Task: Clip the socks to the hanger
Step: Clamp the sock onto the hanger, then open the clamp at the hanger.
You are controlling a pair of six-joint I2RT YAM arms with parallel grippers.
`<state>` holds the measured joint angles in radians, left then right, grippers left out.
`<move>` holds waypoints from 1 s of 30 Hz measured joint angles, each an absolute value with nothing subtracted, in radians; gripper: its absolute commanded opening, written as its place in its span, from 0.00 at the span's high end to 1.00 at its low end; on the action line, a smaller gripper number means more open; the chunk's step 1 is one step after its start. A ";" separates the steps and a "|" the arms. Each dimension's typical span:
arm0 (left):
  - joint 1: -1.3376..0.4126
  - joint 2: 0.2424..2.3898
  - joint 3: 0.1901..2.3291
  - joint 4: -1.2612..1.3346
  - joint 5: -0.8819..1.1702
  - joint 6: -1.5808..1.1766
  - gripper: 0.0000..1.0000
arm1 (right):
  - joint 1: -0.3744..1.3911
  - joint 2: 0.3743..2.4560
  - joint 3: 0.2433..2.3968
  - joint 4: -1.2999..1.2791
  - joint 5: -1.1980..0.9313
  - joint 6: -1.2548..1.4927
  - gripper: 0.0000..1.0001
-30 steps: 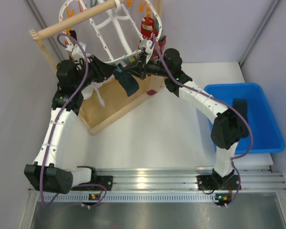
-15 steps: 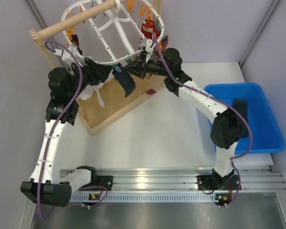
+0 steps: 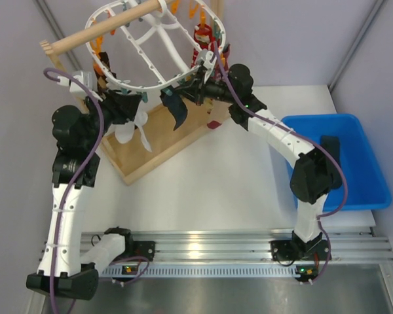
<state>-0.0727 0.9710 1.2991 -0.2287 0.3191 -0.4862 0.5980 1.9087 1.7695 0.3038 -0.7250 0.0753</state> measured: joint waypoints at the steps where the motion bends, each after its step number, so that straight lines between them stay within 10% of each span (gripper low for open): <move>1: -0.072 0.974 1.299 -0.230 0.320 -0.477 0.50 | 0.596 1.909 1.769 0.302 -0.725 0.075 1.00; 24: -0.073 1.124 1.282 -0.165 0.305 -0.450 0.73 | 0.588 1.909 1.769 0.276 -0.765 0.076 1.00; 30: -0.073 1.139 1.271 -0.140 0.300 -0.461 0.96 | 0.577 1.909 1.769 0.276 -0.773 0.083 1.00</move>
<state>-0.0727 1.1393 1.2709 -0.1398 0.2996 -0.4614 0.5770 1.9087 1.7695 0.2764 -0.7727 0.0834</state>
